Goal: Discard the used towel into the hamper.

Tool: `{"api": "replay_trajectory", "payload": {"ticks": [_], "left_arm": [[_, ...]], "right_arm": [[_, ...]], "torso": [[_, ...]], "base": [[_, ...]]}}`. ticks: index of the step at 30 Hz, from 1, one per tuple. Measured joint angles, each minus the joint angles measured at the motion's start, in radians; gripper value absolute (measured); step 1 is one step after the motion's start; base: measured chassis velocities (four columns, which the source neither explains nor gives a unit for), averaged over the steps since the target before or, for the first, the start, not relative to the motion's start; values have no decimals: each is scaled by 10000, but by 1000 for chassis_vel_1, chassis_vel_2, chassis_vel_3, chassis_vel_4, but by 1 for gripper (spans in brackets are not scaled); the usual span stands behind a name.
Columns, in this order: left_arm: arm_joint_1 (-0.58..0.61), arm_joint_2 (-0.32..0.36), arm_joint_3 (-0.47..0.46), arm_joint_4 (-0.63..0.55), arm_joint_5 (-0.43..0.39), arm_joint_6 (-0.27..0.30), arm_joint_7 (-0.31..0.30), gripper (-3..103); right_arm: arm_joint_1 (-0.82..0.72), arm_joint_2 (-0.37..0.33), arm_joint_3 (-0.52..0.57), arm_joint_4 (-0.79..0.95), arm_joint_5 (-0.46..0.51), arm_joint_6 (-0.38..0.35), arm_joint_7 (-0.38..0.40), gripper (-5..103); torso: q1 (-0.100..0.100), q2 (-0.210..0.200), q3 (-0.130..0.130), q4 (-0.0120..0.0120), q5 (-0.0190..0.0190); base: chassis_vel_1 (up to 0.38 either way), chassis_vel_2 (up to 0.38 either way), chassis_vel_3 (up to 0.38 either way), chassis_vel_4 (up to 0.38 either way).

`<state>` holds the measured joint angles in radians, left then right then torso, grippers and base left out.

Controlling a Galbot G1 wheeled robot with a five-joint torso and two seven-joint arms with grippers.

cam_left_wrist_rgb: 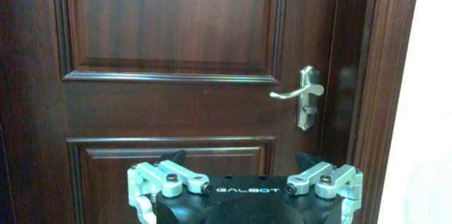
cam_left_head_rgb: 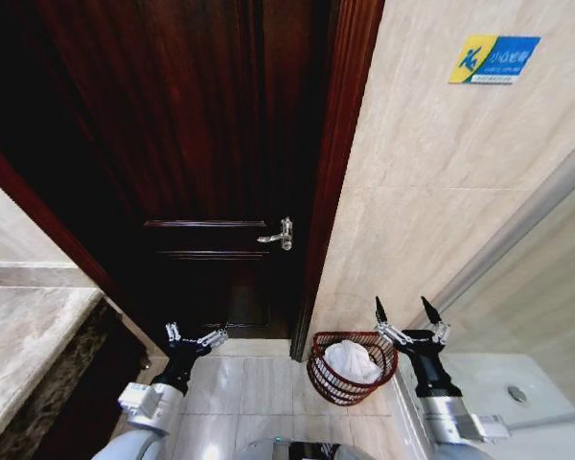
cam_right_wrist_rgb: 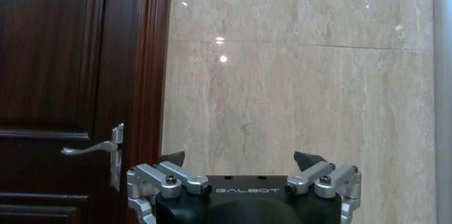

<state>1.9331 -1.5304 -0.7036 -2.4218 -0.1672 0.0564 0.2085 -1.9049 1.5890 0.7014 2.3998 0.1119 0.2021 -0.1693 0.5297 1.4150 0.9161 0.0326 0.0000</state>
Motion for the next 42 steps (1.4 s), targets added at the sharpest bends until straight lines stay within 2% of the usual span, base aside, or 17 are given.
{"api": "replay_trajectory", "payload": {"ticks": [21,42], "left_arm": [[0,0,0,0,0,0,0,100],[0,0,0,0,0,0,0,100]], "right_arm": [[2,-8,1,-4,-5,5,6,100],[3,-8,4,-1,3,6,5,100]], "torso": [[0,0,0,0,0],[0,0,0,0,1]], "base": [[0,0,0,0],[-75,-83,-79,-84]]}}
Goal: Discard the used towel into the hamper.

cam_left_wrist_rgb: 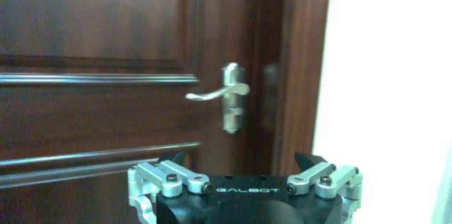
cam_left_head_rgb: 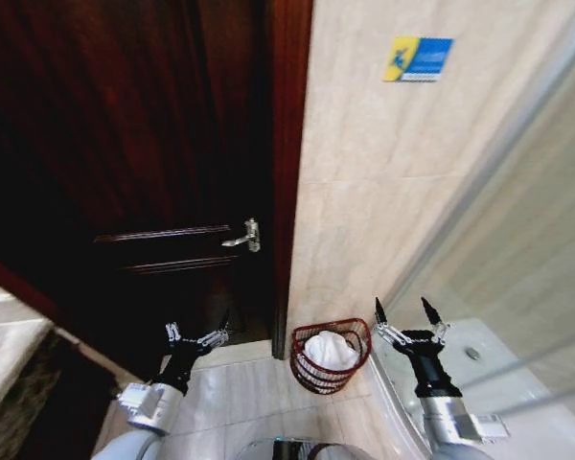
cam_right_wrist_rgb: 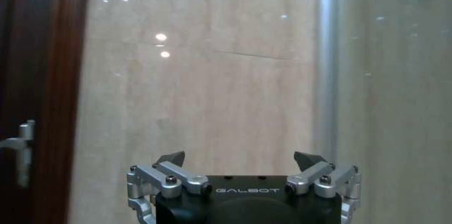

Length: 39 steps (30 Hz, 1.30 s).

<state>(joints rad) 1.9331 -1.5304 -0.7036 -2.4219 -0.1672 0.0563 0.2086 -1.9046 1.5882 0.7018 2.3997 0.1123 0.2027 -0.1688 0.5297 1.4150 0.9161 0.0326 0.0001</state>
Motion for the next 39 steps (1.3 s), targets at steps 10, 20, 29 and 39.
{"api": "replay_trajectory", "payload": {"ticks": [10,20,29,39], "left_arm": [[0,0,0,1,0,0,0,100],[0,0,0,0,0,0,0,100],[0,0,0,0,0,0,0,100],[0,0,0,0,0,0,0,100]], "right_arm": [[0,0,0,0,1,-2,0,100],[0,0,0,1,1,-2,0,100],[1,0,0,1,1,-2,0,100],[1,0,0,1,1,-2,0,100]], "torso": [[0,0,0,0,-3],[-1,0,0,-1,-3],[-1,1,0,0,0],[0,0,0,0,-1]], "base": [[-129,-132,-118,-135],[-127,-129,-127,-113],[-132,-130,-122,-127],[-119,-125,-129,-126]]}}
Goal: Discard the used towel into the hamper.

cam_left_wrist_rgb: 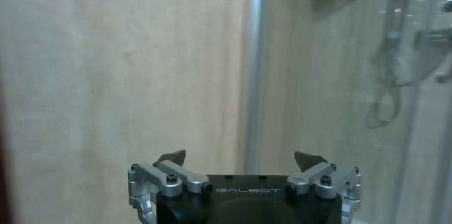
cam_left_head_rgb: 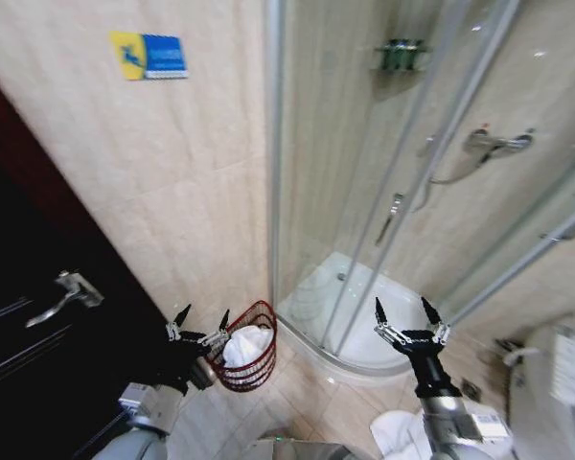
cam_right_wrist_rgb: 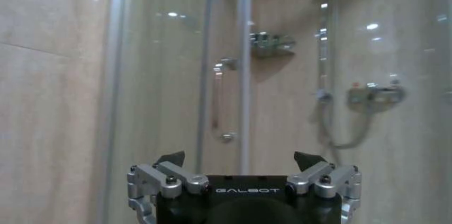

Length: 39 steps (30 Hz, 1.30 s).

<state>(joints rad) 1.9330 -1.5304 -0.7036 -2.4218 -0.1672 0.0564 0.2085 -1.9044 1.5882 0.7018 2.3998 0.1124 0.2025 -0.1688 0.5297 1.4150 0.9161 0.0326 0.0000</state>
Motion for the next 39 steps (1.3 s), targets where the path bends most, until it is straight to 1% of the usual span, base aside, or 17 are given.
{"api": "replay_trajectory", "payload": {"ticks": [8,12,20,23,24,27,28,30,31,35,37,39], "left_arm": [[0,0,0,0,0,0,0,100],[0,0,0,0,0,0,0,100],[0,0,0,0,0,0,0,100],[0,0,-1,0,0,0,0,100],[0,0,-1,0,0,0,0,100],[0,0,-1,0,0,0,0,100],[0,0,-1,0,0,0,0,100],[0,0,-1,0,0,0,0,100],[0,0,-1,0,0,0,0,100],[0,0,-1,0,0,0,0,100],[0,0,-1,0,0,0,0,100],[0,0,0,0,0,0,0,100]], "right_arm": [[0,0,2,0,0,0,0,100],[0,0,0,0,0,0,0,100],[0,0,0,0,0,0,0,100],[0,0,0,0,0,0,0,100],[0,0,0,0,0,0,0,100],[0,0,0,0,0,0,0,100],[0,0,0,0,0,0,0,100],[0,0,0,0,0,0,0,100],[0,0,0,0,0,0,0,100],[0,0,0,0,0,0,0,100],[0,0,0,0,0,0,0,100],[0,0,0,0,0,0,0,100]], "torso": [[0,0,0,-2,1],[0,0,0,1,0],[-14,-31,-17,1,0],[-100,-215,-113,1,0],[-100,-215,-113,1,0],[-208,-437,-229,1,0],[-208,-437,-229,1,0],[-291,-615,-320,1,0],[-291,-615,-320,1,0],[-434,-944,-504,1,0],[-464,-1007,-540,1,0],[-550,-1186,-633,1,0]], "base": [[-98,-92,-92,-92],[-4,-12,-13,-1],[0,0,0,0],[0,0,0,0],[0,0,0,0],[0,0,0,0],[0,0,0,0],[0,0,0,0],[0,0,0,0],[0,0,0,0],[0,0,0,0],[0,0,0,0]]}}
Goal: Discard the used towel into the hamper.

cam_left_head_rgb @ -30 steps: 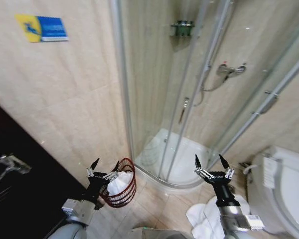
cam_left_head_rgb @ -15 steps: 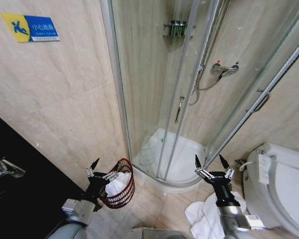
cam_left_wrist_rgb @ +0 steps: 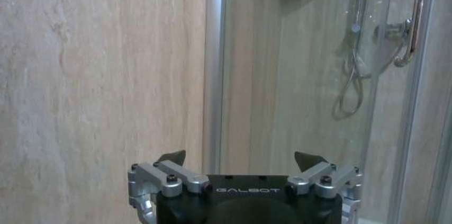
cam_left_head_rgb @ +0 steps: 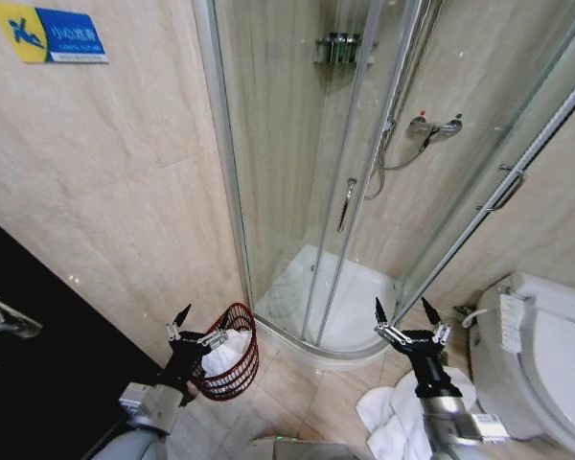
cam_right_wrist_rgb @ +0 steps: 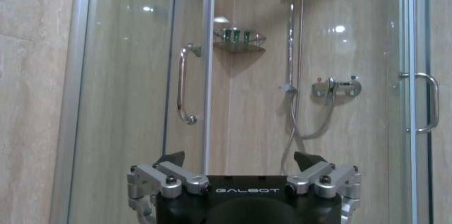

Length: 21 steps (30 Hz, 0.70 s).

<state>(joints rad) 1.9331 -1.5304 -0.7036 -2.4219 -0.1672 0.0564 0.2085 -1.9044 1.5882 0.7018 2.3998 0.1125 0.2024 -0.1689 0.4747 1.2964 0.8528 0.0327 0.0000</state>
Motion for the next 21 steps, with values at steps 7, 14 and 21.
{"api": "replay_trajectory", "payload": {"ticks": [7,14,21], "left_arm": [[0,0,0,0,0,0,0,100],[0,0,0,0,0,0,0,100],[0,0,0,0,0,0,0,100]], "right_arm": [[1,0,0,0,0,0,0,100],[0,0,0,0,0,0,0,100],[0,0,0,1,0,0,0,100]], "torso": [[-172,-382,-208,0,0],[-336,-741,-406,0,0],[-524,-1149,-625,0,0]], "base": [[0,0,0,0],[0,0,0,0],[-21,-25,-23,-21]]}}
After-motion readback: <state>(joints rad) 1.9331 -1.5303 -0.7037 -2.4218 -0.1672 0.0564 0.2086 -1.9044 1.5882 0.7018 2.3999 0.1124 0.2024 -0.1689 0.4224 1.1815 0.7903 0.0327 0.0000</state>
